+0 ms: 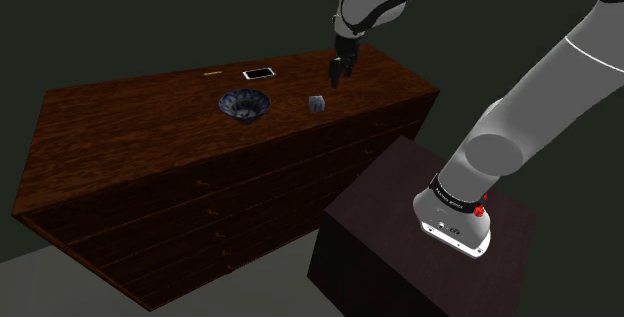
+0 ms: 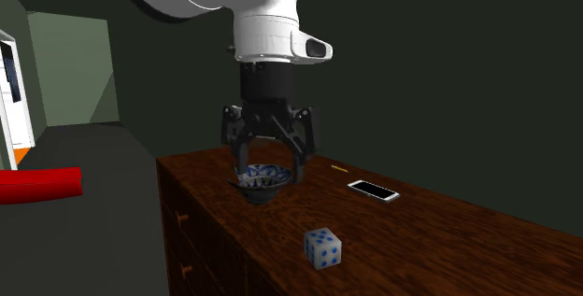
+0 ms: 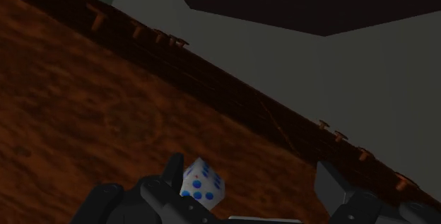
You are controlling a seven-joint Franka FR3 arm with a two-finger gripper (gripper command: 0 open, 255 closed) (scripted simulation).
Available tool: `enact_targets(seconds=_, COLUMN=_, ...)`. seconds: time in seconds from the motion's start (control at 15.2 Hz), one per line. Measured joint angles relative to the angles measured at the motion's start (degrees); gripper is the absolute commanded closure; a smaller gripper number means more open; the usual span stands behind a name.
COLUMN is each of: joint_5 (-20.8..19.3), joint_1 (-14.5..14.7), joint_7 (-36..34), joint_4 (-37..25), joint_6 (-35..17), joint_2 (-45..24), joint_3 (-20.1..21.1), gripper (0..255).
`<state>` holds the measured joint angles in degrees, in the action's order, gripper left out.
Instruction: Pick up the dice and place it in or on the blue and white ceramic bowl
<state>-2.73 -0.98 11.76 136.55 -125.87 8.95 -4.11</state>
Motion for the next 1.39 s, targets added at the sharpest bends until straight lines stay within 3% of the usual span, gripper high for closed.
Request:
enact_targets(seconds=0.79, joint_5=4.1, joint_1=-1.8, joint_7=7.5, joint_4=-15.9, joint_6=-12.5, joint_2=-26.8, joint_3=-0.6, gripper=0)
enact_targets(seconds=1.39, joint_5=5.0, joint_1=-2.3, joint_7=8.5, joint_4=-17.6, joint_6=-17.5, joint_2=-33.4, joint_3=-0.2, gripper=0)
